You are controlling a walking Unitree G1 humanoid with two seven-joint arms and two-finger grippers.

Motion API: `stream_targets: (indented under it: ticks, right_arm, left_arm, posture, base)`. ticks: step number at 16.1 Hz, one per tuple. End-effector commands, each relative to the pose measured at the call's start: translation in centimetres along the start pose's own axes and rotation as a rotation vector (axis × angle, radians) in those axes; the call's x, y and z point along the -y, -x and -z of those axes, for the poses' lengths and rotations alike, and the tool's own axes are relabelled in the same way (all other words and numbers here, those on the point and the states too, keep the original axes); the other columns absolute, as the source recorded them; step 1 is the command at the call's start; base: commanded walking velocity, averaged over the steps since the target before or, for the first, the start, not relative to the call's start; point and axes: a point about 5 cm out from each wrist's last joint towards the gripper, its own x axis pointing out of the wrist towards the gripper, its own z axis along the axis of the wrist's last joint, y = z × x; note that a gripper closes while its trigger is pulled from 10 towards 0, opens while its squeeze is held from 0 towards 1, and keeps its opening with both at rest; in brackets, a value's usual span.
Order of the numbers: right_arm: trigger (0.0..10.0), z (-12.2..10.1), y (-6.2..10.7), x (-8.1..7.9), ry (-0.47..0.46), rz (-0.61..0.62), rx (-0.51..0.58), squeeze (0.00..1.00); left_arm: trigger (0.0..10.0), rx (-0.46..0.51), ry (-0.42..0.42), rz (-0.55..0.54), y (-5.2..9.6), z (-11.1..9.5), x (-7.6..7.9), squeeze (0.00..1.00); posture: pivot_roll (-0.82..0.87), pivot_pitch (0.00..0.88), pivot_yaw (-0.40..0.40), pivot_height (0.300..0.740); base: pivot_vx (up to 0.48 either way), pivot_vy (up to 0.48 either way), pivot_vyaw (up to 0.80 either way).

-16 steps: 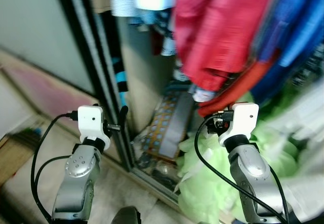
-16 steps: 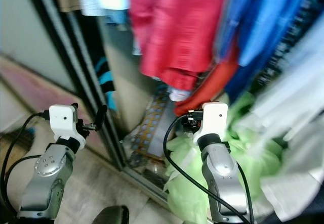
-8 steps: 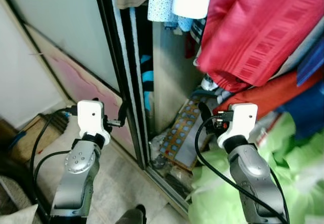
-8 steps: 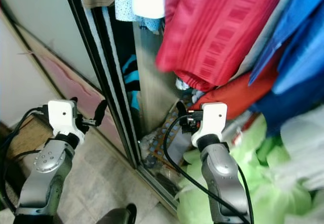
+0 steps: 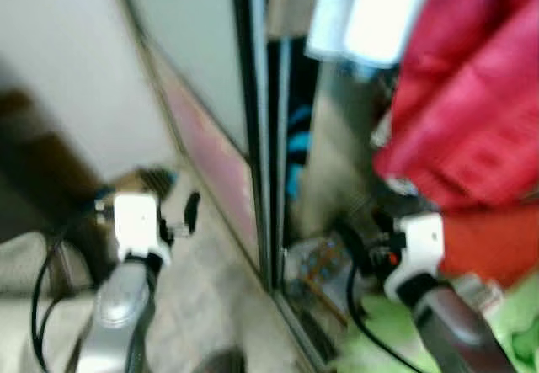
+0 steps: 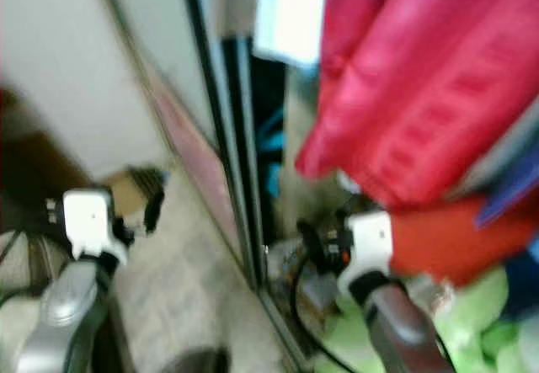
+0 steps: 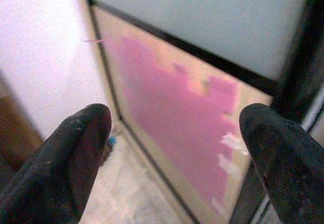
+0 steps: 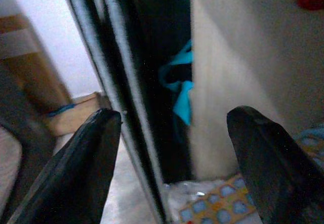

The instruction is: Clean up the room

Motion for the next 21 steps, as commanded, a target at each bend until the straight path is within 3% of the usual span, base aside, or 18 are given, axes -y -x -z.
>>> stream_targets:
  ticks: [1,5,14,17,20,21]
  right_arm:
    - [10.0,-0.8,-0.6,-0.4,-0.005,-0.033,0.034,0.0]
    - [10.0,-1.7,-1.6,-0.4,-0.001,-0.04,0.07,0.0]
    - [10.0,-2.4,-2.9,0.3,0.027,-0.01,0.104,0.0]
    - [10.0,-2.9,-3.0,1.1,0.032,0.061,0.134,0.0]
    - [10.0,-3.3,-3.5,0.9,0.054,0.073,0.156,0.0]
    - [10.0,-3.4,-3.7,0.8,0.052,0.077,0.165,0.0]
  left_arm:
    - [10.0,0.01,0.002,-0.005,-0.4,-0.5,-0.2,0.0]
    - [10.0,0.017,0.009,0.008,-0.8,-0.8,0.0,0.0]
    - [10.0,0.01,0.018,0.014,-1.3,-0.7,0.4,0.0]
    - [10.0,0.037,0.006,0.006,-1.5,-1.3,0.5,0.0]
    - [10.0,0.025,0.006,-0.046,-1.8,-1.7,0.5,0.0]
    - [10.0,0.018,0.029,-0.007,-1.8,-1.8,0.6,0.0]
  posture:
    - [0.0,0.0,0.001,0.74]
    - [0.0,0.0,-0.003,0.74]
    - [0.0,0.0,-0.017,0.74]
    - [0.01,0.0,-0.022,0.74]
    - [0.01,0.0,-0.019,0.74]
    - [0.01,0.0,-0.017,0.74]
  base:
    - [0.0,0.0,0.8]
    - [0.0,0.06,0.31]
    - [0.0,0.403,0.0]
    - [0.0,0.0,0.0]
    - [0.0,0.0,0.8]
    - [0.0,0.0,0.8]
